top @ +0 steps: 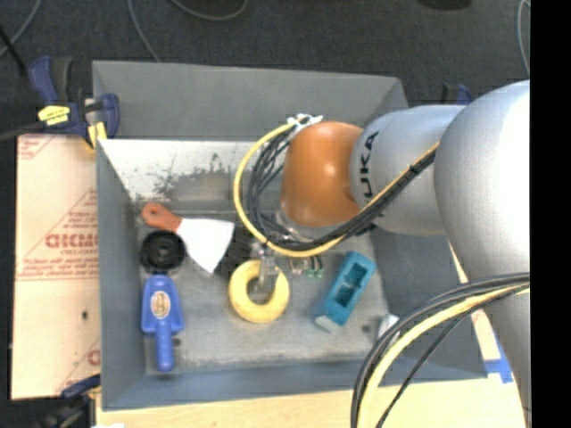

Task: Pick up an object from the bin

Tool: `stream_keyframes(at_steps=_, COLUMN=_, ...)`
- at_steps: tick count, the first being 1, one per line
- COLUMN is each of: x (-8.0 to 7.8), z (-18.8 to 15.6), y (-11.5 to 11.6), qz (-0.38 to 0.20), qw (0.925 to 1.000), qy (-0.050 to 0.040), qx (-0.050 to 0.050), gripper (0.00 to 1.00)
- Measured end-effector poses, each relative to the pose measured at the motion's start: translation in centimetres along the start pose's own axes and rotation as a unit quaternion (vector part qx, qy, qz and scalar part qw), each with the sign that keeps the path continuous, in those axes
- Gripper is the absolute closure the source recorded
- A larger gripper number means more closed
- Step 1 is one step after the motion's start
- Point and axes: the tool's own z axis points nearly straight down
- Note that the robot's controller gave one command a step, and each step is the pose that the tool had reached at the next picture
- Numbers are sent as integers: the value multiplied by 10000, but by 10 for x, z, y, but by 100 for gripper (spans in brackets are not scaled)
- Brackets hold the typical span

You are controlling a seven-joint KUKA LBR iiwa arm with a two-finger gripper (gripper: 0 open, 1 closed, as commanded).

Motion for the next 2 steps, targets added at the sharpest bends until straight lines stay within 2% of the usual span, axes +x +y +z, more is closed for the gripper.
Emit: stream_keyframes(at_steps=2, x=0, z=0, y=0, qz=18, qw=10000, qy=2, qx=-3, gripper=100)
